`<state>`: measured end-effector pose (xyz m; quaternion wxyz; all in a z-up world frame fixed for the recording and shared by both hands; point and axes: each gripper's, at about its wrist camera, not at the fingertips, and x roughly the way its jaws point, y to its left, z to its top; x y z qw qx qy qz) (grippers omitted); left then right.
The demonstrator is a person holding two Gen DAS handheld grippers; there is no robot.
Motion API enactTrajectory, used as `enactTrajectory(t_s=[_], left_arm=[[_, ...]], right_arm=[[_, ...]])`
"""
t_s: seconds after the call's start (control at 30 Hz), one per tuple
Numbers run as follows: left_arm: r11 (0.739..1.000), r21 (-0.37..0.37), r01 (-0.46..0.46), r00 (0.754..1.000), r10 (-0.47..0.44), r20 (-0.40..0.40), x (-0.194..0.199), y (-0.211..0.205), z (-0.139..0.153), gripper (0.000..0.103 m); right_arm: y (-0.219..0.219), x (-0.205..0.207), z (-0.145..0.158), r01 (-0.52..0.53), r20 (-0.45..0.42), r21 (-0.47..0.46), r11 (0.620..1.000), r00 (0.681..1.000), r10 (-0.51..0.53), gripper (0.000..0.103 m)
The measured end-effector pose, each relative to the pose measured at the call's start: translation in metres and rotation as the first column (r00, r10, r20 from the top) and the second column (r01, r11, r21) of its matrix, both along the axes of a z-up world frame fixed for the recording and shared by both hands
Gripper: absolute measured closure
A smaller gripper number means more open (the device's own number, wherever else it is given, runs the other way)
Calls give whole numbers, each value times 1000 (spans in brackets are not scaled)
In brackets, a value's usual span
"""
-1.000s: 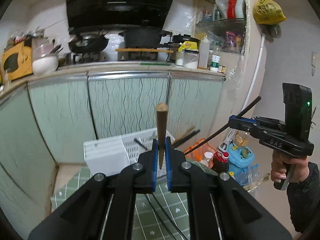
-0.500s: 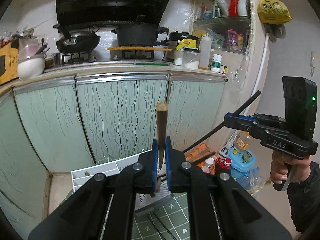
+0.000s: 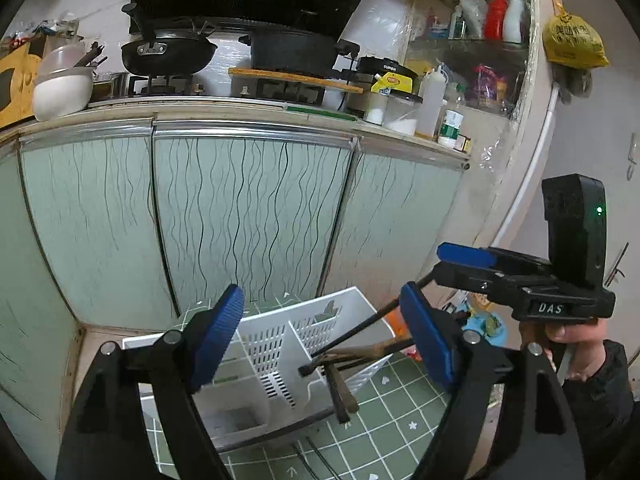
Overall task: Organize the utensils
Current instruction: 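Open both tools to drop the chopsticks into the holder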
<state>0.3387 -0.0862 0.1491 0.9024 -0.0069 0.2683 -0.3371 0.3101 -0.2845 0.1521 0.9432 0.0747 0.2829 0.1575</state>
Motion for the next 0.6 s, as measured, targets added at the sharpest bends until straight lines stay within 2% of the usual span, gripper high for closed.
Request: enactTrajectory(t_s=[0.03, 0.43, 0.6], left_arm=[[1000, 10, -13, 1000, 13, -1, 0, 1, -1, 18], [998, 63, -25, 999, 22, 47, -37, 10, -3, 14], [996, 79, -34, 997, 28, 72, -61, 16, 0, 14]], right_arm=[[-2, -1, -1, 8, -2, -5, 1000, 1000, -8, 38], [-1, -39, -1, 35, 27, -68, 997, 999, -34, 10], [7, -61, 1, 31, 41, -101, 994, 999, -27, 8]])
